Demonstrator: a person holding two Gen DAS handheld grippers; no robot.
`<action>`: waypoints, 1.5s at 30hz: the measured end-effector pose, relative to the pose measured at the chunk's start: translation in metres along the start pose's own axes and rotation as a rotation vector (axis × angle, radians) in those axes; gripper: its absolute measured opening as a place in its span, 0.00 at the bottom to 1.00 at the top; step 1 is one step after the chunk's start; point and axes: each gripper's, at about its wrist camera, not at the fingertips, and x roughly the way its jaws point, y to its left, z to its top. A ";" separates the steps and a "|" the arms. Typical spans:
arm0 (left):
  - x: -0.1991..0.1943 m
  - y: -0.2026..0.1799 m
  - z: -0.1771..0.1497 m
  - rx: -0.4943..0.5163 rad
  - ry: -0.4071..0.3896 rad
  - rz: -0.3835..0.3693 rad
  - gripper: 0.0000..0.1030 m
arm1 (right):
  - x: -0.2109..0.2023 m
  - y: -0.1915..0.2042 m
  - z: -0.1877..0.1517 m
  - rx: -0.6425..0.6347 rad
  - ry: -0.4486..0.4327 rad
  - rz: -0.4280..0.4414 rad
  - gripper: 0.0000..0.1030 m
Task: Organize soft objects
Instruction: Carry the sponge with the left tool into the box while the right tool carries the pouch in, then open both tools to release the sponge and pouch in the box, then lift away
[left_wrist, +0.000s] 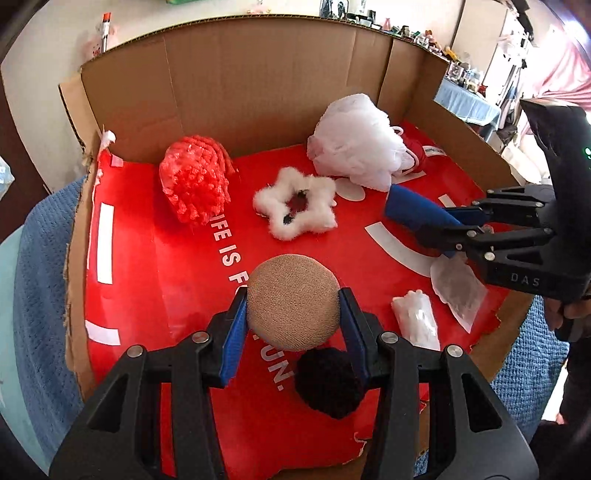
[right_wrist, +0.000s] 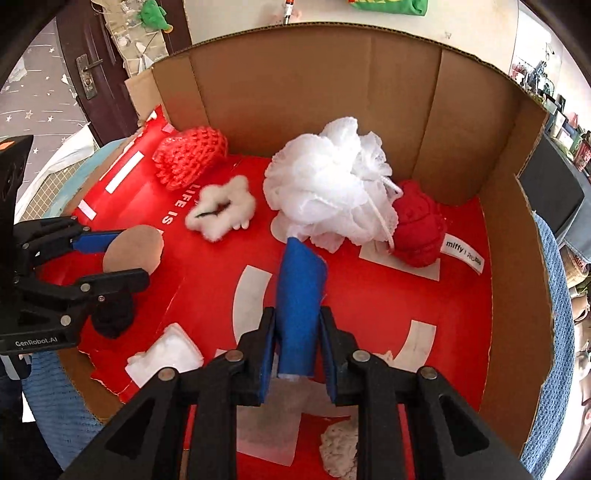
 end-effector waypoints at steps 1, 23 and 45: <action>0.001 0.001 0.000 0.000 0.001 -0.001 0.44 | 0.000 0.000 0.000 0.000 0.004 0.004 0.24; 0.013 0.003 0.000 -0.014 0.039 0.011 0.49 | 0.006 -0.006 0.008 -0.011 0.016 -0.016 0.33; 0.004 0.004 0.001 -0.023 0.015 0.026 0.62 | 0.000 -0.005 0.009 -0.022 0.001 -0.018 0.53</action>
